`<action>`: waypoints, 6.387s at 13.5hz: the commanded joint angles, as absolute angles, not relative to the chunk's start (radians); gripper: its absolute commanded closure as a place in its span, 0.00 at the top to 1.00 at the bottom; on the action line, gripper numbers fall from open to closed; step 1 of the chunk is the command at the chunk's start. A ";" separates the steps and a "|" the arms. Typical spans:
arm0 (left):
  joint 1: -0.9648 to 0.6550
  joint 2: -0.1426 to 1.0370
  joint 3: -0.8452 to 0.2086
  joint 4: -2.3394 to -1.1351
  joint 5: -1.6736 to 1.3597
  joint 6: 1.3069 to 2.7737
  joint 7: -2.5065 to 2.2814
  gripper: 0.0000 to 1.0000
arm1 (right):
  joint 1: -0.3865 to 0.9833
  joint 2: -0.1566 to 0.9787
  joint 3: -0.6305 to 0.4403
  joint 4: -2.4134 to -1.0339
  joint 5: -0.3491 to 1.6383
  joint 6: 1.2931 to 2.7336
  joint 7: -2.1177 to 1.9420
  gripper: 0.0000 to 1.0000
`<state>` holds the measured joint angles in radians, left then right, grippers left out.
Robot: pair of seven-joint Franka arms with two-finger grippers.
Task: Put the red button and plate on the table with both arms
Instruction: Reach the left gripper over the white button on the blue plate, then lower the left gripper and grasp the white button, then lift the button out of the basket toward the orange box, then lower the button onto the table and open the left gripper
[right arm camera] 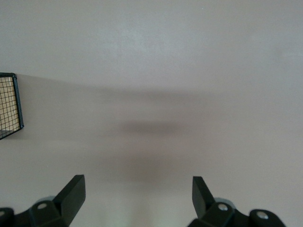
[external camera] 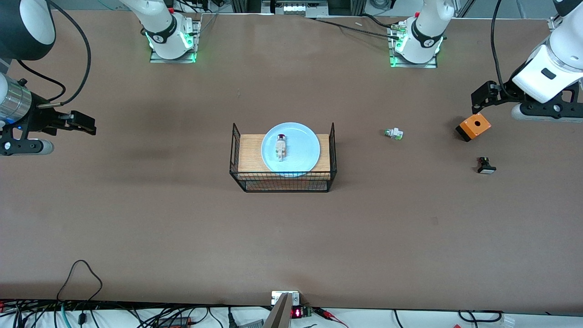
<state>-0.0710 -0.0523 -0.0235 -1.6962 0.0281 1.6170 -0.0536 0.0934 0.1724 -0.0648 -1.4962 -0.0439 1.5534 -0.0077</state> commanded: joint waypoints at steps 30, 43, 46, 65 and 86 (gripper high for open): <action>-0.334 0.500 -0.485 -1.390 0.035 2.043 -0.794 1.00 | 0.077 0.181 -0.061 -1.480 -0.049 1.555 -0.006 1.00; -0.469 0.693 -0.485 -1.390 0.540 2.214 -1.112 0.99 | 0.060 0.189 -0.061 -1.482 -0.046 1.554 -0.002 1.00; -0.465 0.693 -0.486 -1.391 0.598 2.214 -1.140 0.66 | 0.060 0.189 -0.061 -1.482 -0.043 1.554 -0.002 1.00; -0.212 0.374 -0.503 -1.388 0.316 1.654 -0.720 0.13 | -0.021 0.202 -0.061 -1.486 0.029 1.555 -0.008 1.00; 0.324 0.541 -0.486 -1.885 0.356 2.239 -0.051 0.16 | -0.057 0.219 -0.048 -1.468 0.057 1.558 -0.023 1.00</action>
<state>0.3095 0.5575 -0.4733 -1.8124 0.3423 2.1678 -0.0619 -0.0787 0.2242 -0.0506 -1.4889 0.0635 1.5596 -0.0112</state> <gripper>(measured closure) 0.661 0.000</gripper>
